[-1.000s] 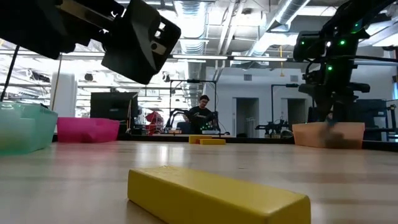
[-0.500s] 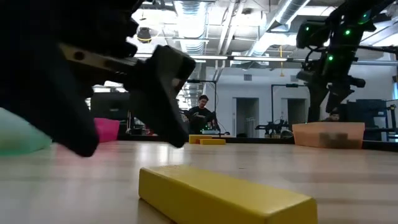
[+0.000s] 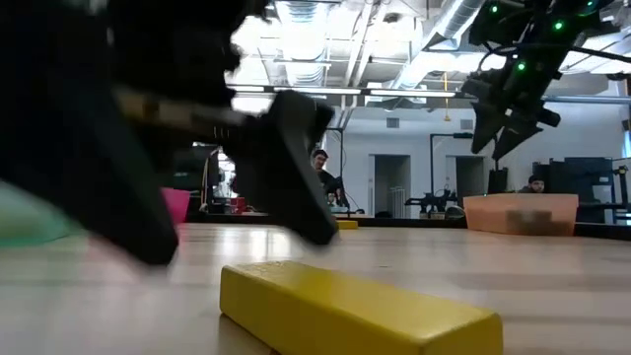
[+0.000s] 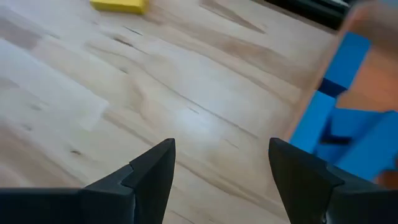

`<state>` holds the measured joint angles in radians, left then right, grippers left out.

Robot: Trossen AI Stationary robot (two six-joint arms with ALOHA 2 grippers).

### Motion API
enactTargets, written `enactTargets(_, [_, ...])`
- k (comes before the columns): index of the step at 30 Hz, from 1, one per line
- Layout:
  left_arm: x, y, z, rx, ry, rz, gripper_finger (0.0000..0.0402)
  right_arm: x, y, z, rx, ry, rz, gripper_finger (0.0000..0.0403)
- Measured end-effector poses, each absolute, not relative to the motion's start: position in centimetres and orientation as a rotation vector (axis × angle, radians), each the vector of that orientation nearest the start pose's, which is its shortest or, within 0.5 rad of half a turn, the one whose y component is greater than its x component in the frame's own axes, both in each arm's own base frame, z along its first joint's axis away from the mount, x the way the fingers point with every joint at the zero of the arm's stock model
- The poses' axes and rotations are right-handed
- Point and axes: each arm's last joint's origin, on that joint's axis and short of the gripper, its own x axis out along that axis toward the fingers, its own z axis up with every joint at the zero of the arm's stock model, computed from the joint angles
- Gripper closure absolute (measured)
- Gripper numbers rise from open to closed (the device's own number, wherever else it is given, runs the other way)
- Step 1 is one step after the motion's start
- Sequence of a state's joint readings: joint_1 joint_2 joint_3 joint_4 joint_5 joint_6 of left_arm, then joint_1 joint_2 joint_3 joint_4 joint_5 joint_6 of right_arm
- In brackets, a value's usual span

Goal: Sort blocks
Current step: Put the yellow block into the green bin

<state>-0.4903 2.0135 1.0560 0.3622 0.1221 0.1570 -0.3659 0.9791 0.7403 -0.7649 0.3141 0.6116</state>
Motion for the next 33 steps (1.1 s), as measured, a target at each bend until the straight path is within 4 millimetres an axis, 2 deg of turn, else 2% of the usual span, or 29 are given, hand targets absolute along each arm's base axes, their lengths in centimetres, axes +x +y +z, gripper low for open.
enactTargets(3, [36.0,-19.6,11.0,0.26,0.574,-0.643,0.0134,16.6,-6.5,24.4,0.553,0.775,-0.875,0.0131])
enactTargets(8, [36.6,-19.8,11.1,0.277,0.575,-0.602,0.0135,17.2,-5.7,24.6,0.534,0.757,-0.82,0.0131])
enactTargets(11, [36.6,-19.7,11.1,0.3,0.589,-0.572,0.0151,17.3,-5.3,24.6,0.527,0.763,-0.801,0.0131])
enactTargets(14, [36.5,-19.7,11.0,0.317,0.594,-0.575,0.0185,17.4,-4.9,24.6,0.525,0.764,-0.782,0.0131])
enactTargets(19, [36.4,-19.7,10.9,0.33,0.603,-0.588,0.0275,17.6,-4.2,24.6,0.52,0.764,-0.749,0.0131])
enactTargets(21, [36.3,-19.9,10.9,0.335,0.604,-0.591,0.0298,17.8,-3.9,24.6,0.515,0.76,-0.732,0.0131])
enactTargets(27, [36.1,-19.7,11.2,0.343,0.62,-0.585,0.0297,17.9,-2.9,24.7,0.5,0.768,-0.687,0.0131])
enactTargets(33, [35.3,-19.0,13.0,0.379,0.688,-0.541,0.0297,18.1,-1.7,24.6,0.495,0.775,-0.635,0.0131])
